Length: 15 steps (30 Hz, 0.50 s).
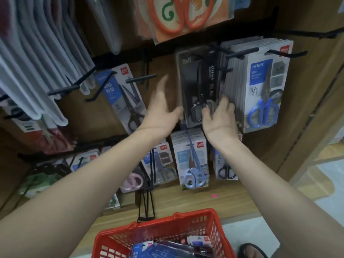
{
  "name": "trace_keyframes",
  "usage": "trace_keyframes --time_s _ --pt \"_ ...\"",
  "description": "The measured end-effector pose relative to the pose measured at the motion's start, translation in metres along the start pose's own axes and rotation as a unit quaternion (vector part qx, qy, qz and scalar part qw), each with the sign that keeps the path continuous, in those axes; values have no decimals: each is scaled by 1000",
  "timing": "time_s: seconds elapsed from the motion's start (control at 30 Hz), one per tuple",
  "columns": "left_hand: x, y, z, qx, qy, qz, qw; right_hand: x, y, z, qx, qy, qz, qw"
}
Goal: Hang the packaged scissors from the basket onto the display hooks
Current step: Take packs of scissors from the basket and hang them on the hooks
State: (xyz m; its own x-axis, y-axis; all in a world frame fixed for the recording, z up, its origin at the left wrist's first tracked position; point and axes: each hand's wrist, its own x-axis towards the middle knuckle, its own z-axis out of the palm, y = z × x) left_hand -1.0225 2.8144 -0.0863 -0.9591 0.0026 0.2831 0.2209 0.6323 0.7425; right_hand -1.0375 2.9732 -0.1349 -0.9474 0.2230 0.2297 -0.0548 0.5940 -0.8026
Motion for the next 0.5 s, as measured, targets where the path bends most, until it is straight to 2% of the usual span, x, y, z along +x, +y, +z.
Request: trace_keyframes --time_s 0.1,0.2,0.3,0.5 --pt "-53 -12 -4 12 -14 26 999 -37 9 -10 -45 -23 -57 997" --pt "-107 -28 -9 26 0 37 999 -71 7 -18 -37 -58 -99 993" --pt "-164 -51 -8 0 -34 13 999 -110 4 -15 -22 -155 -114 981" --pt "-255 -126 5 34 -127 -45 990 -172 34 27 -163 -337 -165 912"
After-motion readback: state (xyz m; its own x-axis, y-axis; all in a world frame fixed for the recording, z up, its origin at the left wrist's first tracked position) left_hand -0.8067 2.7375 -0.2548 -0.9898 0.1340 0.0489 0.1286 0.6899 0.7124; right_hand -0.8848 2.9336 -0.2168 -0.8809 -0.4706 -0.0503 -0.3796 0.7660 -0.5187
